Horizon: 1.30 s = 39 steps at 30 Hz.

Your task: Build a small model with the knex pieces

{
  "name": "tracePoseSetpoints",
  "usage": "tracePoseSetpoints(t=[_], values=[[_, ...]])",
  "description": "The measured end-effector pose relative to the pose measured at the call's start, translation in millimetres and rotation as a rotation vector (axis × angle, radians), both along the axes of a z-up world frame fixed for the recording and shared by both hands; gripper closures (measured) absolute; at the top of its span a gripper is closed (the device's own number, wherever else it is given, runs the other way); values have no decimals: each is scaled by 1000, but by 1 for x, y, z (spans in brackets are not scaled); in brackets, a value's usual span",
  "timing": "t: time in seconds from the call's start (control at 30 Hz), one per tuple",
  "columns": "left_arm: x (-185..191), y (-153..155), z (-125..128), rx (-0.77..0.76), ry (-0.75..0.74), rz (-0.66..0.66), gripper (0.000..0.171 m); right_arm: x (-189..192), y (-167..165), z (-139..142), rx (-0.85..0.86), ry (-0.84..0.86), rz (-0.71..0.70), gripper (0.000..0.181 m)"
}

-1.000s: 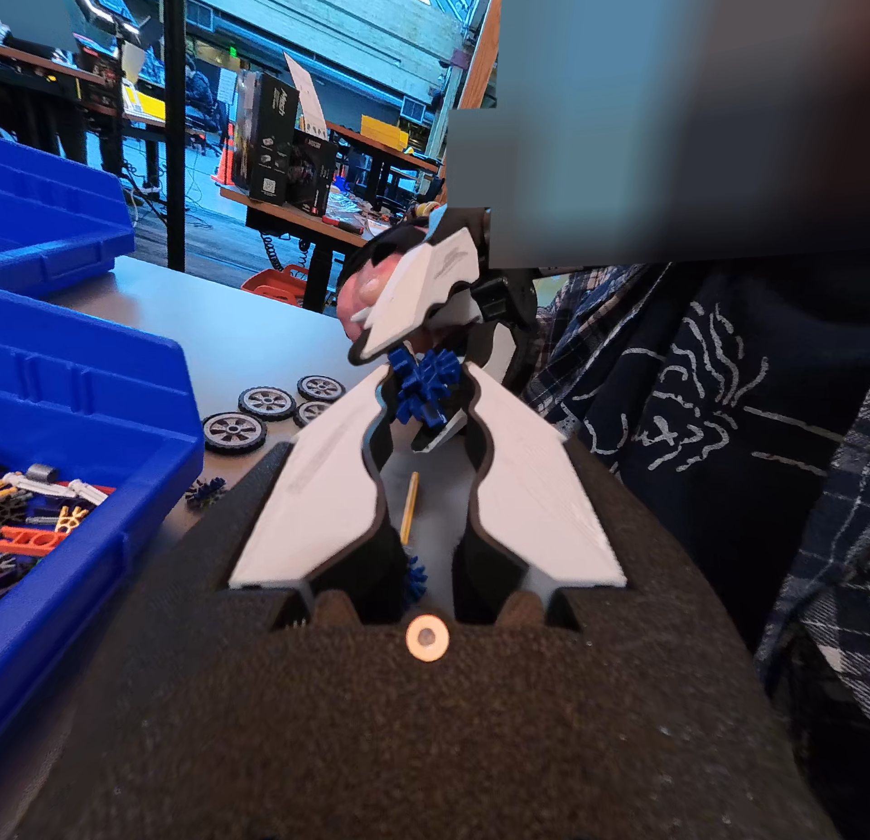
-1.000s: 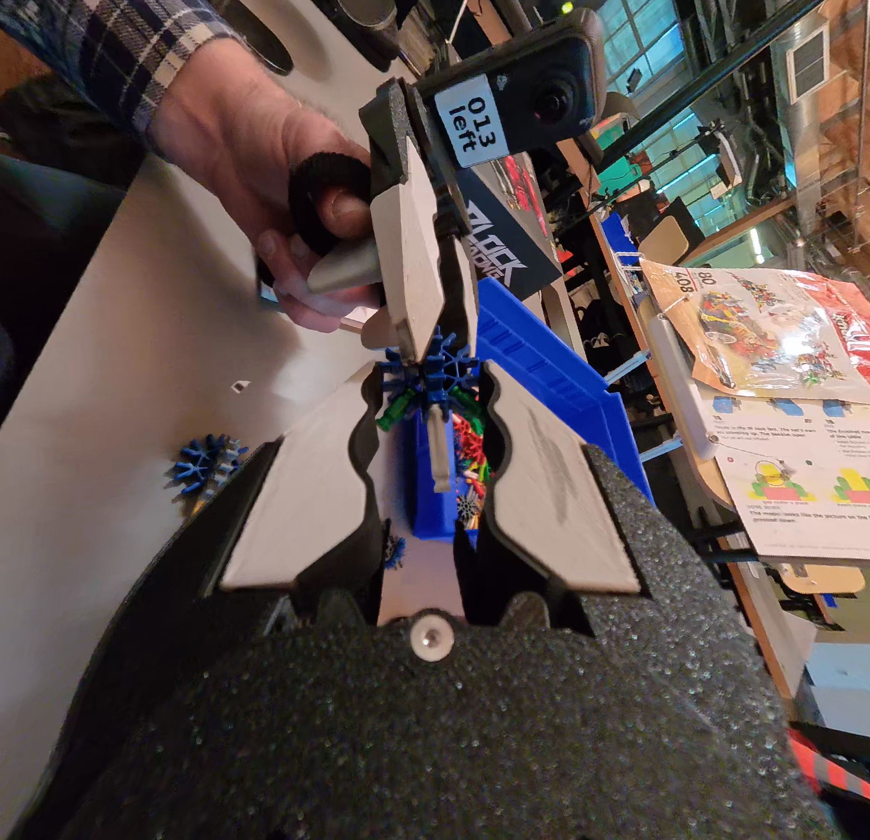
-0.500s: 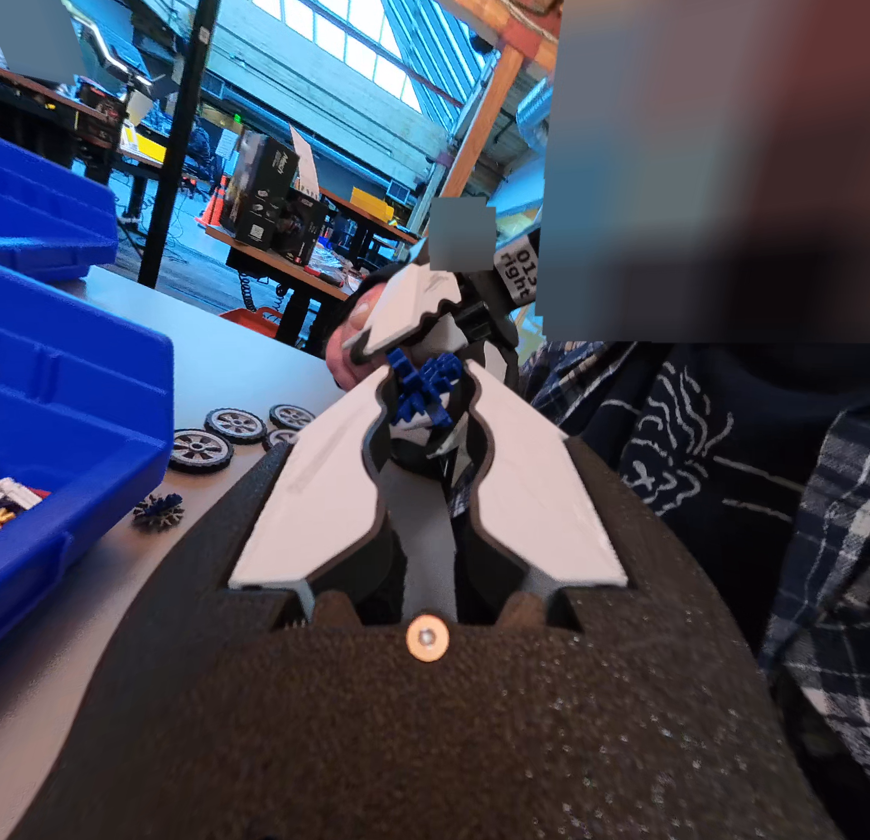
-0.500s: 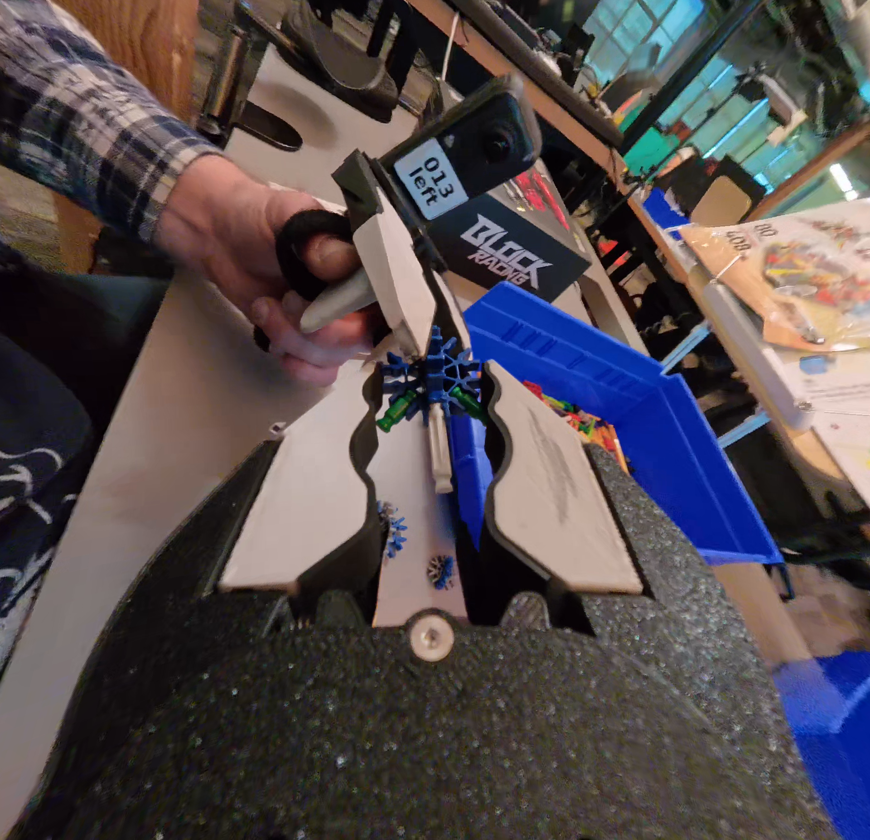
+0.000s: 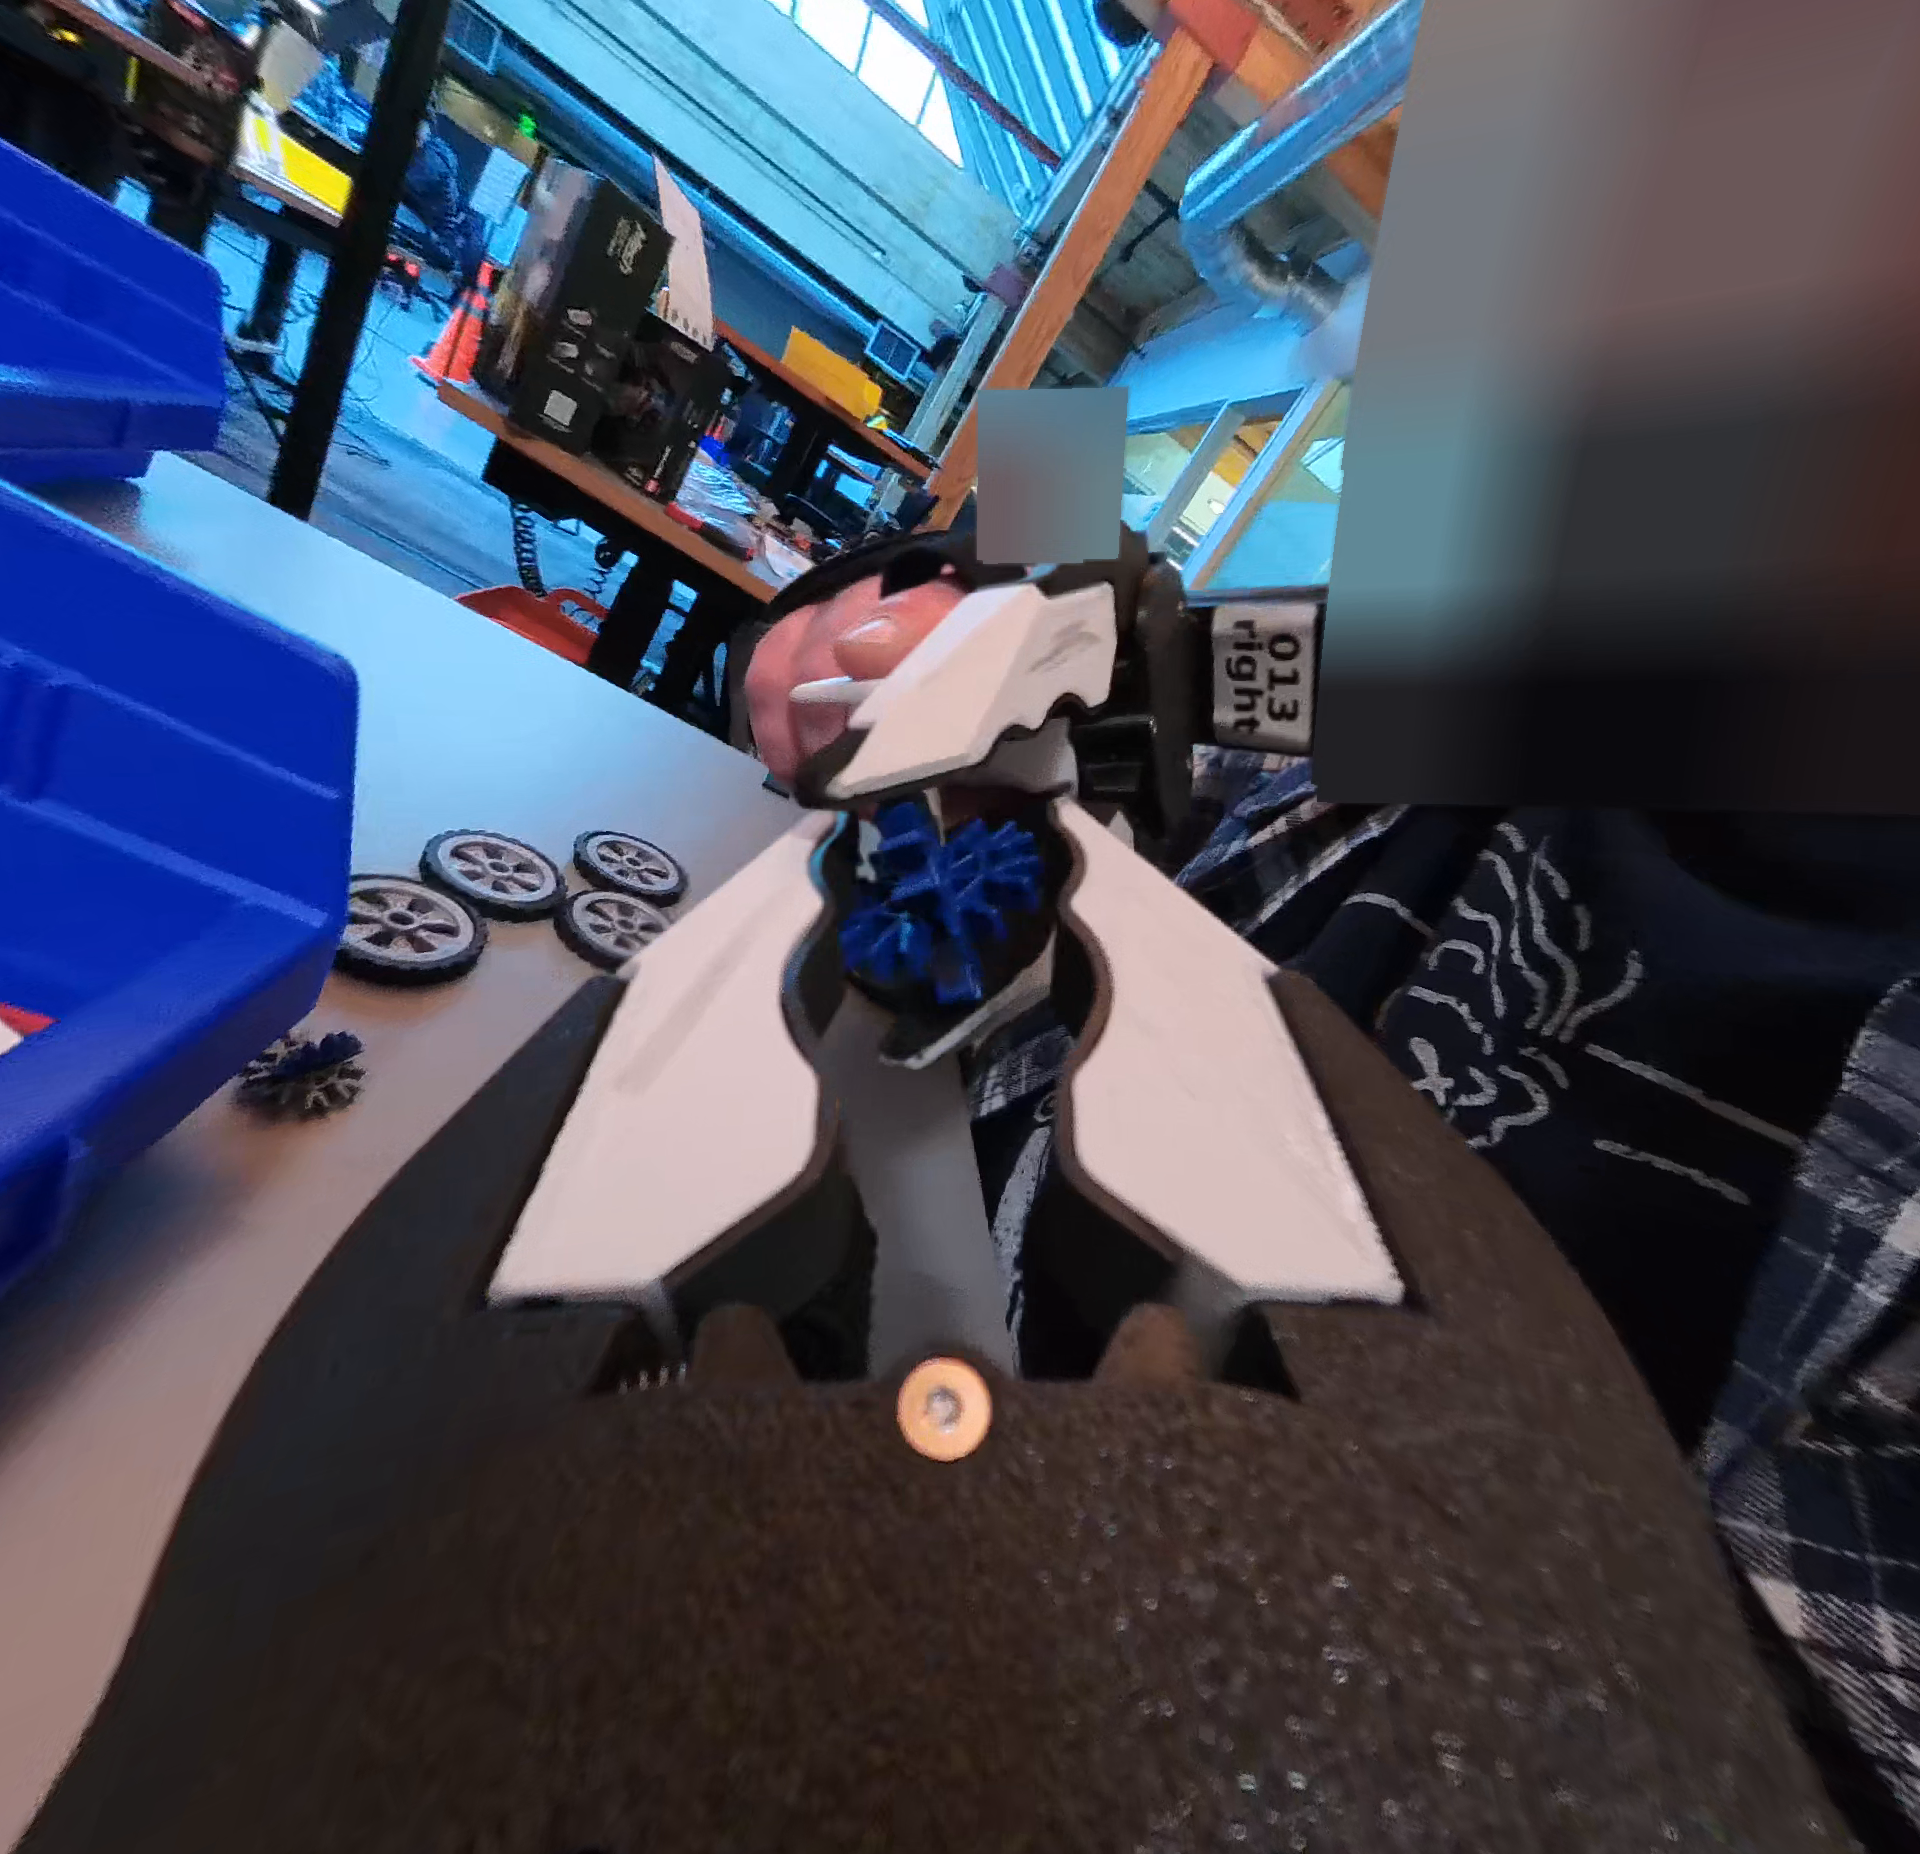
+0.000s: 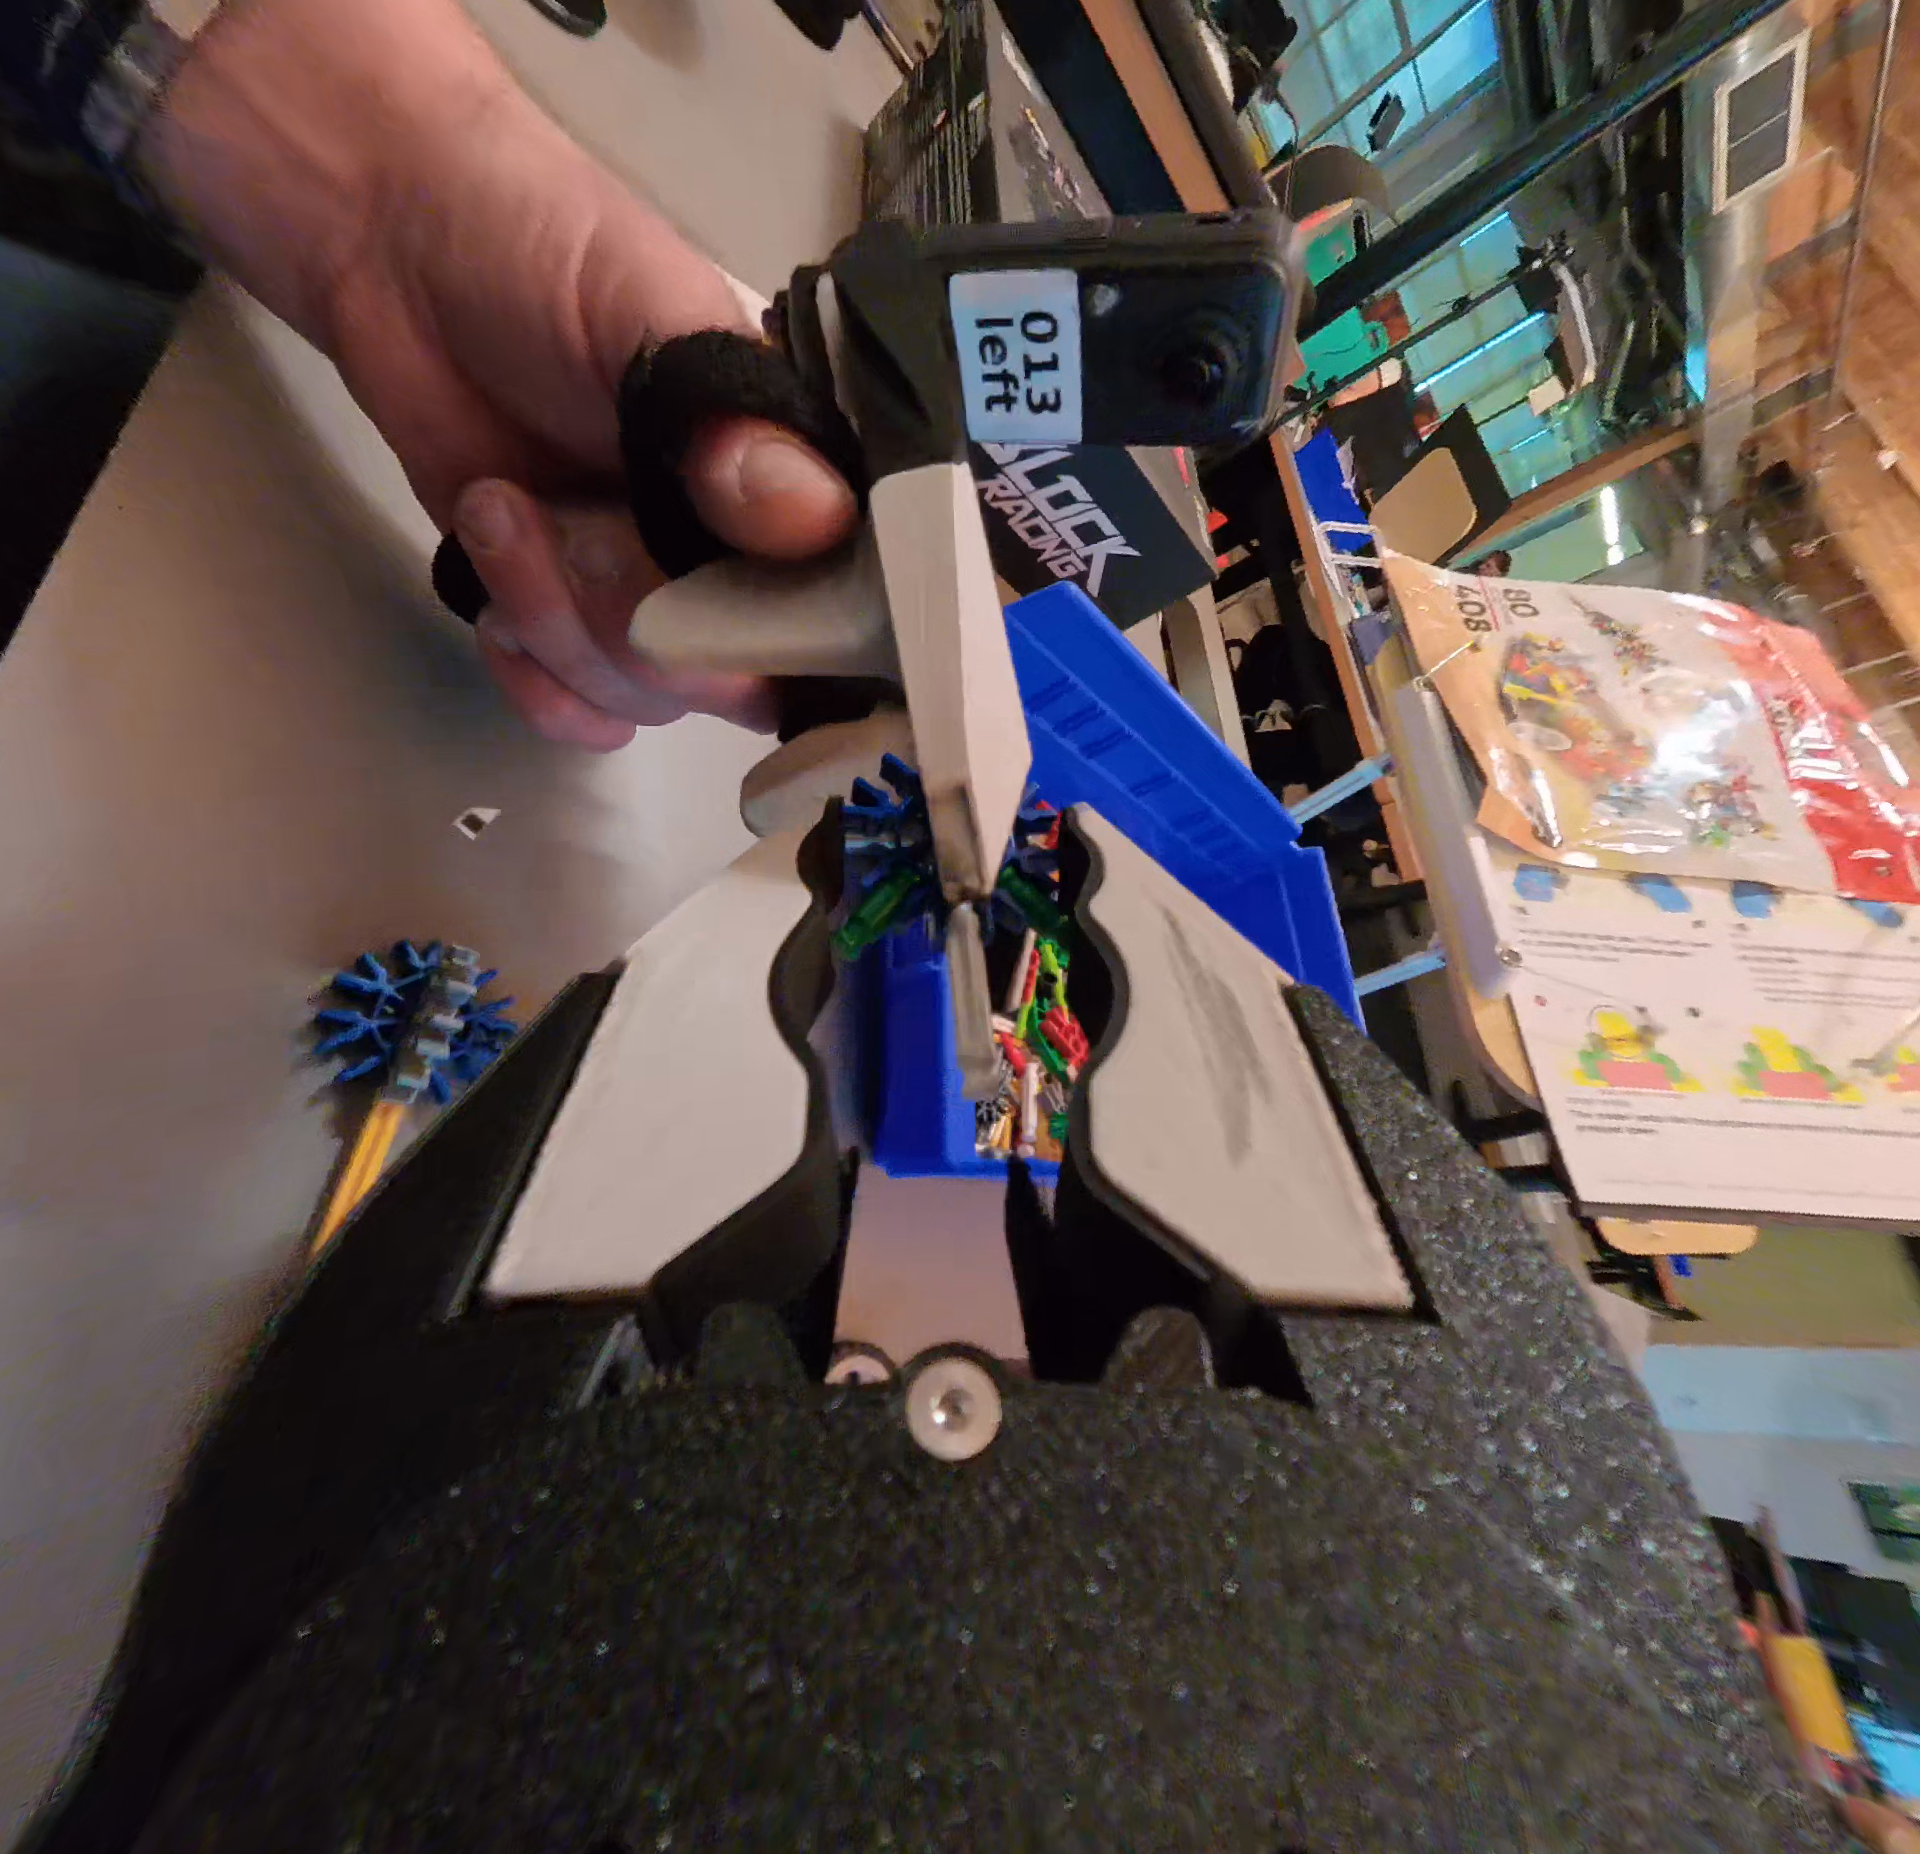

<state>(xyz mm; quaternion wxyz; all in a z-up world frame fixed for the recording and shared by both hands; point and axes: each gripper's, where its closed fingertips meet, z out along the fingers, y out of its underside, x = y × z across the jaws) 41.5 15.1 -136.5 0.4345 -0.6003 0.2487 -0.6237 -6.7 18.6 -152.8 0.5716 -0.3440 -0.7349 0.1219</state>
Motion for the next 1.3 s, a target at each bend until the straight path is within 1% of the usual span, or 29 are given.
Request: tracePoseSetpoints(t=[0.07,0.13,0.27,0.4,0.57,0.67,0.8,0.9,1.03,1.1,1.17,1.23,1.3], values=[[1,-1,0,33,40,16,146,1,0,-1,28,-5,0,143],[2,-3,-1,49,78,30,147,2,-1,-1,23,3,10,142],[3,-9,0,79,100,37,148,5,-7,0,12,-3,36,141],[3,-16,2,96,109,22,149,5,-15,1,-28,1,64,142],[5,-22,6,128,128,13,147,8,-23,6,-148,24,112,142],[6,-21,4,131,144,34,148,8,-22,4,-121,19,92,142],[4,-17,3,143,175,84,149,7,-16,5,-14,28,37,143],[5,-19,2,138,171,81,149,8,-18,4,-15,31,48,141],[7,-23,5,146,177,54,148,9,-22,7,-69,49,85,141],[9,-23,5,134,184,39,147,10,-22,8,-62,66,92,141],[10,-21,6,152,191,48,147,11,-21,9,-48,78,82,141],[11,-22,6,133,171,23,147,11,-21,10,-38,75,83,142],[11,-22,6,134,167,31,147,11,-21,10,-19,70,78,142]])
